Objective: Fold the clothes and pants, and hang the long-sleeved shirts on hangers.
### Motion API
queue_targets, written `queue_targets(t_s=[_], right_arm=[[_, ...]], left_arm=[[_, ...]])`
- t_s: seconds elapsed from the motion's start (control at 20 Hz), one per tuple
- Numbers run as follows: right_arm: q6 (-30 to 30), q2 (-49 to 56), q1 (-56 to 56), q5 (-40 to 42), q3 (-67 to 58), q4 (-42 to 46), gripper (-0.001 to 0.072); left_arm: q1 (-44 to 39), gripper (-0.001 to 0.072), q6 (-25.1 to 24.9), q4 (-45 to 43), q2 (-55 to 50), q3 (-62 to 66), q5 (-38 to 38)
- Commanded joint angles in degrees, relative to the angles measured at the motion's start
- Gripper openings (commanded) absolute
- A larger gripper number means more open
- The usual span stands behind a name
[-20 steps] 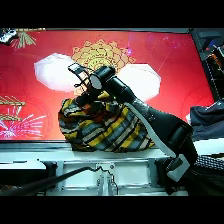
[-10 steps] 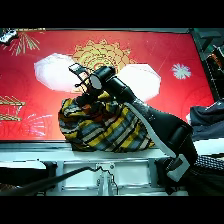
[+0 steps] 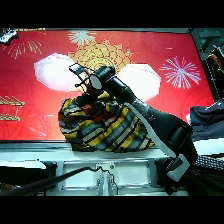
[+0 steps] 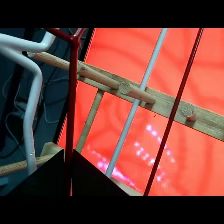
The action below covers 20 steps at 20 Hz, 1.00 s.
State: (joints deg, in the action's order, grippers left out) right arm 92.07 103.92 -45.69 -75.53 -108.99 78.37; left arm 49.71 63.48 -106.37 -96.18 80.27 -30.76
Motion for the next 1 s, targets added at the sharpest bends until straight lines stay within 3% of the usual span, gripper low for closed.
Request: queue_targets(t_s=[0.0, 0.3, 0.7, 0.95], right_arm=[[0.02, 0.04, -0.07, 0.07, 0.00, -0.02, 0.0065], [0.00, 0.04, -0.07, 0.24, 0.00, 0.00, 0.0065], [-0.17, 0.04, -0.07, 1.73, 0.02, 0.13, 0.0065], [-0.87, 0.07, -0.07, 3.28, 0.02, 0.33, 0.0064]], left_arm=[[0.02, 0.0016, 0.15, 0.55, 0.15, 0.04, 0.31], [-1.20, 0.0016, 0.17, 2.51, 3.19, 0.04, -0.07], [-5.75, 0.0014, 0.20, 12.13, 12.26, 0.04, -3.34], [-8.33, 0.0014, 0.22, 23.58, 22.99, 0.02, -7.74]])
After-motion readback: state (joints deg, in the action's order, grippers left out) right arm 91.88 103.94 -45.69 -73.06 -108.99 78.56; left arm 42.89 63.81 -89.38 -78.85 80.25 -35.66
